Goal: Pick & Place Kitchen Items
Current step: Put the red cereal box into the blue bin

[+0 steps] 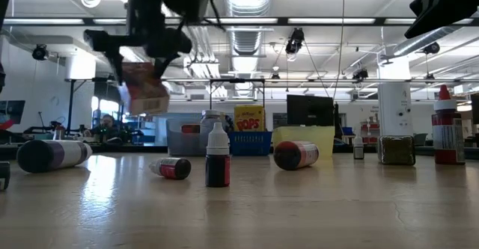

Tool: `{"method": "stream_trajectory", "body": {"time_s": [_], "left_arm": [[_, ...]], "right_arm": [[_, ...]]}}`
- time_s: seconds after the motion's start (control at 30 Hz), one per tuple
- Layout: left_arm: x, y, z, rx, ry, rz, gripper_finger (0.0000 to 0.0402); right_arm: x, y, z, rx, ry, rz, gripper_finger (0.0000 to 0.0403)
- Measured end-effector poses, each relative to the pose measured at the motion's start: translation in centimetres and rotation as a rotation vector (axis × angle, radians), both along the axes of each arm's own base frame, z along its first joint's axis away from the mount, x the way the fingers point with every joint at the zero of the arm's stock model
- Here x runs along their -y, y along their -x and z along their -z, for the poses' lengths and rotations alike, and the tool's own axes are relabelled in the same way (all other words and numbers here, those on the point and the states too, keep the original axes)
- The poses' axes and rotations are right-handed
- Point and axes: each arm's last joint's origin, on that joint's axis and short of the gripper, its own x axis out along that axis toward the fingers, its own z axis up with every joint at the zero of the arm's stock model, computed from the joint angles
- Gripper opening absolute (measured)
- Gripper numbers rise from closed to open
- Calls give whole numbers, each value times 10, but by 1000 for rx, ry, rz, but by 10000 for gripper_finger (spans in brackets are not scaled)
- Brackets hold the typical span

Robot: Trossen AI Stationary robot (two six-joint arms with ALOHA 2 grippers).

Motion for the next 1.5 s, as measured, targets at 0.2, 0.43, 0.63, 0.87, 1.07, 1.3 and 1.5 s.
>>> {"method": "stream_trajectory", "body": {"time_s": [0.2, 0.43, 0.63, 0.87, 1.07, 1.3, 1.5], "left_arm": [[-1, 21, 34, -197, -85, 14, 369], [-1, 39, 72, -278, -164, 49, 369], [-2, 45, 87, -262, -307, 86, 369], [2, 43, 103, -268, -422, 225, 369], [7, 43, 116, -290, -429, 319, 369], [7, 47, 119, -288, -432, 309, 369], [9, 49, 123, -278, -440, 312, 369]], "right_arm": [[0, 0, 0, 0, 0, 0, 8], [0, 0, 0, 0, 0, 0, 8], [0, 0, 0, 0, 0, 0, 8], [0, 0, 0, 0, 0, 0, 8], [0, 0, 0, 0, 0, 0, 8], [0, 0, 0, 0, 0, 0, 8], [0, 0, 0, 0, 0, 0, 8]]}}
